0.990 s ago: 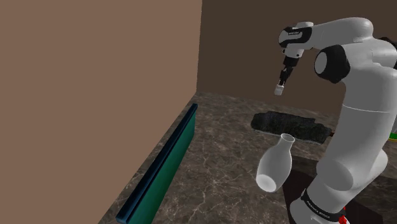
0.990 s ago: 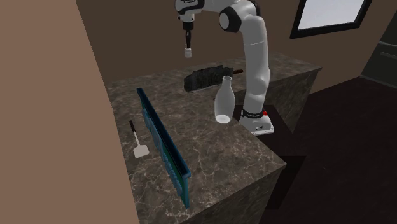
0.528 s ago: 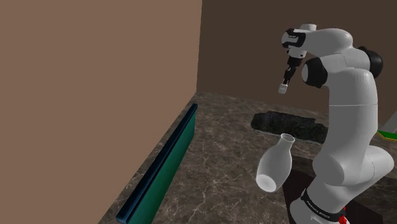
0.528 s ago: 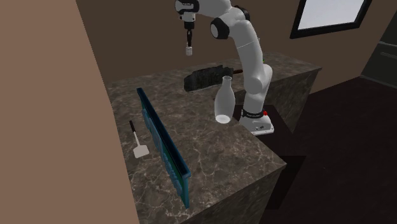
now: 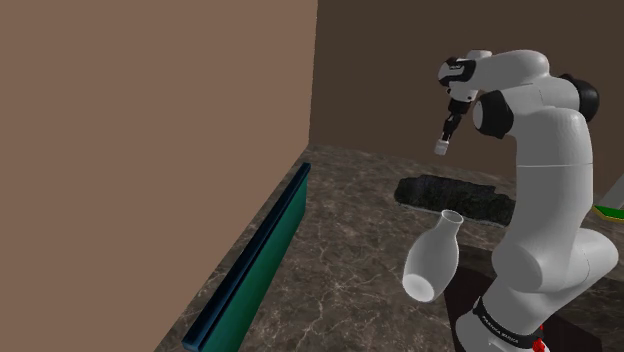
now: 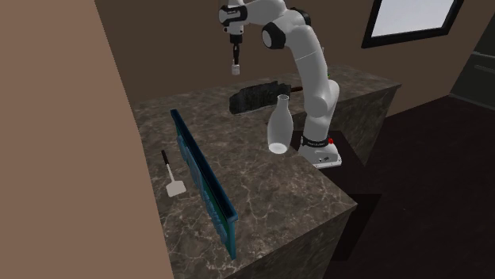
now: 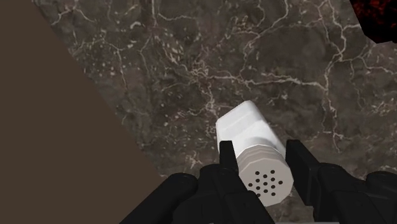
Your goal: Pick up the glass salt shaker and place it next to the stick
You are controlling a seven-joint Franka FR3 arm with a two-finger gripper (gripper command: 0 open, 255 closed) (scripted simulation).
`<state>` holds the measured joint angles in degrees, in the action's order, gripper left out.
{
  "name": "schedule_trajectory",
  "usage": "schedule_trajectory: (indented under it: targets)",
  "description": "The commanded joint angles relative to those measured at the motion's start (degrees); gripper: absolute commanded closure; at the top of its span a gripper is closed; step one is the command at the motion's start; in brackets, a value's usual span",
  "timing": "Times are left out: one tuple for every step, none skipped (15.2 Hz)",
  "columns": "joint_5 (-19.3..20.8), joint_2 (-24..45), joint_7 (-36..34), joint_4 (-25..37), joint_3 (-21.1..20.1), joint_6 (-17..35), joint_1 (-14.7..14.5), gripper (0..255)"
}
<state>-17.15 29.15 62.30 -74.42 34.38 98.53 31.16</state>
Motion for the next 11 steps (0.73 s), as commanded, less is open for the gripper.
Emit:
schedule_trajectory:
  targets:
    - [-0.02, -0.1, 0.18, -1.7, -0.02, 1.59, -0.3, 255]
    - [-0.06, -0.08, 0.26, -2.47, -0.05, 2.34, -0.42, 255]
    - [-0.11, -0.05, 0.35, -3.21, -0.09, 3.09, -0.53, 255]
    - [-0.17, 0.0, 0.43, -3.92, -0.13, 3.82, -0.64, 255]
    - [-0.24, 0.07, 0.52, -4.61, -0.17, 4.55, -0.73, 255]
    - [-0.32, 0.15, 0.61, -5.28, -0.22, 5.27, -0.81, 255]
    - [-0.4, 0.24, 0.7, -5.93, -0.27, 5.98, -0.89, 255]
    - [-0.49, 0.35, 0.79, -6.56, -0.32, 6.69, -0.96, 255]
    - [-0.59, 0.47, 0.89, -7.16, -0.38, 7.38, -1.01, 255]
    - [-0.7, 0.61, 0.99, -7.75, -0.44, 8.07, -1.07, 255]
    - [-0.82, 0.76, 1.09, -8.32, -0.51, 8.75, -1.11, 255]
